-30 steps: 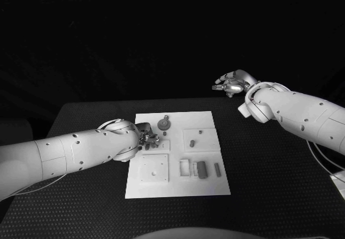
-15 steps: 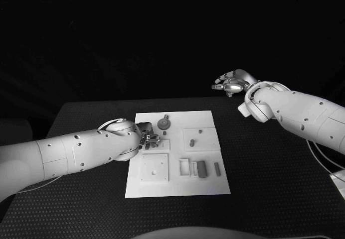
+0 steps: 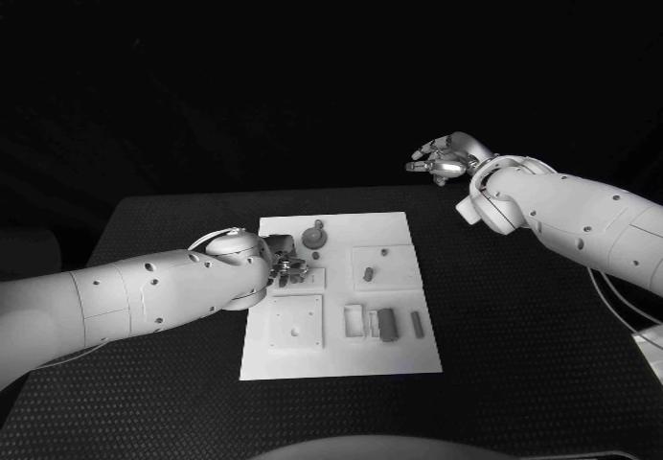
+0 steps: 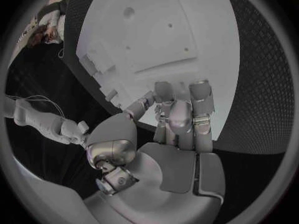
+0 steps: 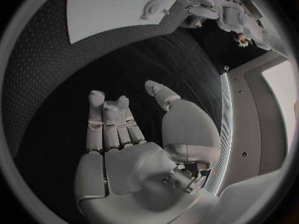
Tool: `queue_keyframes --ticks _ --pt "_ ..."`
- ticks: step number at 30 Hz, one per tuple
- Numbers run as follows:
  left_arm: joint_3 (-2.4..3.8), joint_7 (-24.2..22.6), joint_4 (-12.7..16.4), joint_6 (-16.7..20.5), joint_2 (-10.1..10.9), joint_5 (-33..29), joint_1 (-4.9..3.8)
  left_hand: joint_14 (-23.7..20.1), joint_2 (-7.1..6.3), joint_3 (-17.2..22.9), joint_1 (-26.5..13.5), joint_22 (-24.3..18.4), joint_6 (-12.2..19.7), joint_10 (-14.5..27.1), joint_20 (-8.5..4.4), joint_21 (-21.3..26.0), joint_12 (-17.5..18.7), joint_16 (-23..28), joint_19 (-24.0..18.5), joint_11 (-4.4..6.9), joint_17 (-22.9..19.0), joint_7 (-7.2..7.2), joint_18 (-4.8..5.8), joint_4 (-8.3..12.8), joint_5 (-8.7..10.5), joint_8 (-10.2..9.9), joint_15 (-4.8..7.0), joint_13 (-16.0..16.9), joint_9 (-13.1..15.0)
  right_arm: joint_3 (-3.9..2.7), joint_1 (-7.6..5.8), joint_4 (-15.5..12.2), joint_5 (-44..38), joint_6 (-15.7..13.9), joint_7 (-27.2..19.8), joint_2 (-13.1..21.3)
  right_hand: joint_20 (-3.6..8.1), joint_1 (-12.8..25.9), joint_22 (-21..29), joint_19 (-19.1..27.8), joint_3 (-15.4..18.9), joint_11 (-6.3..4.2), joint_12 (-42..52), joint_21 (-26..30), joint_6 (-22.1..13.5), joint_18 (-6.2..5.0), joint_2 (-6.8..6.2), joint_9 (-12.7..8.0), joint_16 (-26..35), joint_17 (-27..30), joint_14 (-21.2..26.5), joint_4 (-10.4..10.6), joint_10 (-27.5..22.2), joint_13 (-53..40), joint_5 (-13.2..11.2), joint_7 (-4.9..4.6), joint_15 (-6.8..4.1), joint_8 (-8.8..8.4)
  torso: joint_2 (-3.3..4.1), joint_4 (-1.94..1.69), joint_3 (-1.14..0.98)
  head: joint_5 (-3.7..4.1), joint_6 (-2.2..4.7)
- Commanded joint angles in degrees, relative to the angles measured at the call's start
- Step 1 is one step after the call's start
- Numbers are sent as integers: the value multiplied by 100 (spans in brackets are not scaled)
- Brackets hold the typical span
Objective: Assemble the parts on the task board
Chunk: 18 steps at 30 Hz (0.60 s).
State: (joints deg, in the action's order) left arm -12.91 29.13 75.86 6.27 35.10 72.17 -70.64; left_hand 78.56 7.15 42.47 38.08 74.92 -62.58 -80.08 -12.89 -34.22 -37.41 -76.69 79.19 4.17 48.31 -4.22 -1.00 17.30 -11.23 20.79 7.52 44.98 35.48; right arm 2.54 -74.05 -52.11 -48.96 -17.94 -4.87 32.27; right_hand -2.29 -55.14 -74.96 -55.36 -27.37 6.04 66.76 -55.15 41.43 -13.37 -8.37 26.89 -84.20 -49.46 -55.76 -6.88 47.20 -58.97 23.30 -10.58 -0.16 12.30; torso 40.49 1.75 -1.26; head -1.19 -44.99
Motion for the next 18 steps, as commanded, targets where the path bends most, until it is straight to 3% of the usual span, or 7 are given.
queue_keyframes --ticks 1,9,18 --pt "-63 -3 32 -351 -54 45 108 -298 117 74 58 103 -283 36 -124 26 -20 -14 75 -5 -9 210 -115 -82 -43 -5 265 9 4 -3 2 -13 -35 71 -33 1 -9 33 -85 37 12 -14 32 29 7 -163 35 -10 -20 6 51 -21 -39 11 15 -170 -7 27 1 0 -1 2 -4" --pt "-63 -18 44 -371 -45 48 113 -300 82 46 20 102 -282 36 -124 28 -24 -29 77 -5 -31 210 -115 -85 4 -8 265 10 7 -3 3 -10 -34 73 -33 -1 -9 35 -85 38 12 -13 33 30 6 -163 34 -12 -21 7 52 -21 -40 13 15 -170 -6 28 0 -1 -1 6 -6" --pt "-63 -31 36 -305 -21 27 115 -304 -209 -107 30 93 -281 35 -127 44 -22 -50 91 -11 -94 207 -120 -150 22 -13 261 6 16 -3 3 -11 -33 76 -29 1 -10 41 -85 39 14 -12 34 31 3 -163 30 -15 -21 9 54 -19 -42 15 14 -171 -5 28 1 -3 1 10 -9"
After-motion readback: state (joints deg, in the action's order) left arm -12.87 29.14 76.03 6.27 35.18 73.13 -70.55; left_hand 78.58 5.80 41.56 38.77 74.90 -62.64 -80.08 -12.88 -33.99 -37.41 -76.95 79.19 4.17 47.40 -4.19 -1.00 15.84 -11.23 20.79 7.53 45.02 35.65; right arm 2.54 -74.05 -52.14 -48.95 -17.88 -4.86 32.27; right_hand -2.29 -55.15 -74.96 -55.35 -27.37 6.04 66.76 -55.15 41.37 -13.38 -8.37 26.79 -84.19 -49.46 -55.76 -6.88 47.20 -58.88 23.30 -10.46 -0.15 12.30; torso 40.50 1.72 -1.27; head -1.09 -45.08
